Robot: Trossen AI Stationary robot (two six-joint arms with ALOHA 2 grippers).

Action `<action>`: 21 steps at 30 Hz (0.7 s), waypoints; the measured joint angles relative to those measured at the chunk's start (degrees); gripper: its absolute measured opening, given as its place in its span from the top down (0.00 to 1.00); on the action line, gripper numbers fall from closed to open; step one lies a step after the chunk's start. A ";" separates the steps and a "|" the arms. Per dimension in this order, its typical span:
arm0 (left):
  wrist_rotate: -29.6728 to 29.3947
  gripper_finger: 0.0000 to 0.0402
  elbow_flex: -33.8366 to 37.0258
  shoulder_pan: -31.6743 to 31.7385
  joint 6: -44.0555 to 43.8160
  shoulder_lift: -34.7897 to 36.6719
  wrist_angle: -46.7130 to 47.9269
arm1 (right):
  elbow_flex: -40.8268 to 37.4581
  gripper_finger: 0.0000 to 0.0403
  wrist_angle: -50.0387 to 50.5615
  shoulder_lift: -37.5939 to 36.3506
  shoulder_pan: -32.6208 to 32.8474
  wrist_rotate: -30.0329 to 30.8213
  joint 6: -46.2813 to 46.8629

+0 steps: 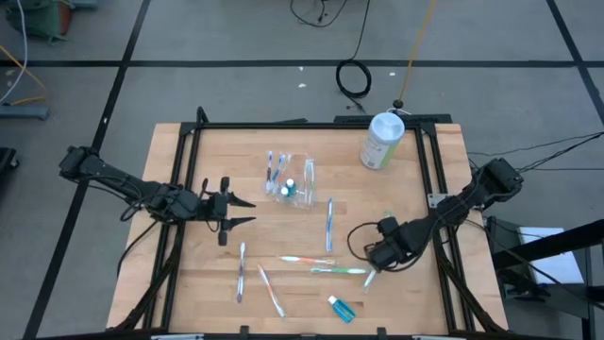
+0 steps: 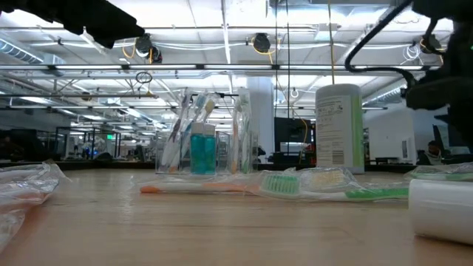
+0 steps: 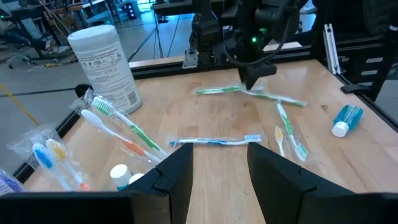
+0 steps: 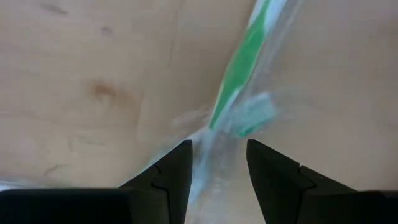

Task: Pick & Place toothbrushing station
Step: Put the right green toothbrush into the transparent organizer

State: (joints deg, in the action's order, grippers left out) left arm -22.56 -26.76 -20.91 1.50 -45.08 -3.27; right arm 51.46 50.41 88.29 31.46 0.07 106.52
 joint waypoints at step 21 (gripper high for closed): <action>0.02 0.61 0.02 0.00 1.25 0.00 0.05 | -6.53 0.80 -12.58 -3.31 0.05 -2.99 -5.43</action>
State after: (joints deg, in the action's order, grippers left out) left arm -22.55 -26.74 -20.91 2.74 -45.08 -3.22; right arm 44.92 37.83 84.98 31.51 -2.92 101.09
